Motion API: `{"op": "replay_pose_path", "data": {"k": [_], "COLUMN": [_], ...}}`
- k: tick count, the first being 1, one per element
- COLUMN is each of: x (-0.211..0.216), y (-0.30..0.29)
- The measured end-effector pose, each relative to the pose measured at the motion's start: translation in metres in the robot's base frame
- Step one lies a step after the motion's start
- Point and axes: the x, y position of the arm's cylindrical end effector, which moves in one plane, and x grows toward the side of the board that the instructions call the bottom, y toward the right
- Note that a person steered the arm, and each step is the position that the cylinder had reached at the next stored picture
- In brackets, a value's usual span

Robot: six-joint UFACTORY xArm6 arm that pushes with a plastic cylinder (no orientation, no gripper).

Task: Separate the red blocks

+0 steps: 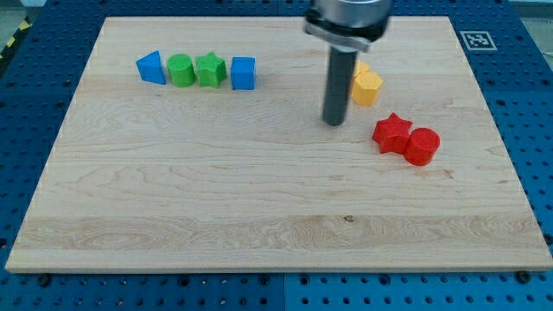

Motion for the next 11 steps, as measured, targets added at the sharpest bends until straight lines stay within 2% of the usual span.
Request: {"op": "replay_pose_path", "data": {"k": [3, 6, 7, 9, 11], "x": [0.002, 0.003, 0.005, 0.032, 0.055], "y": [0.076, 0.108, 0.101, 0.044, 0.044]}}
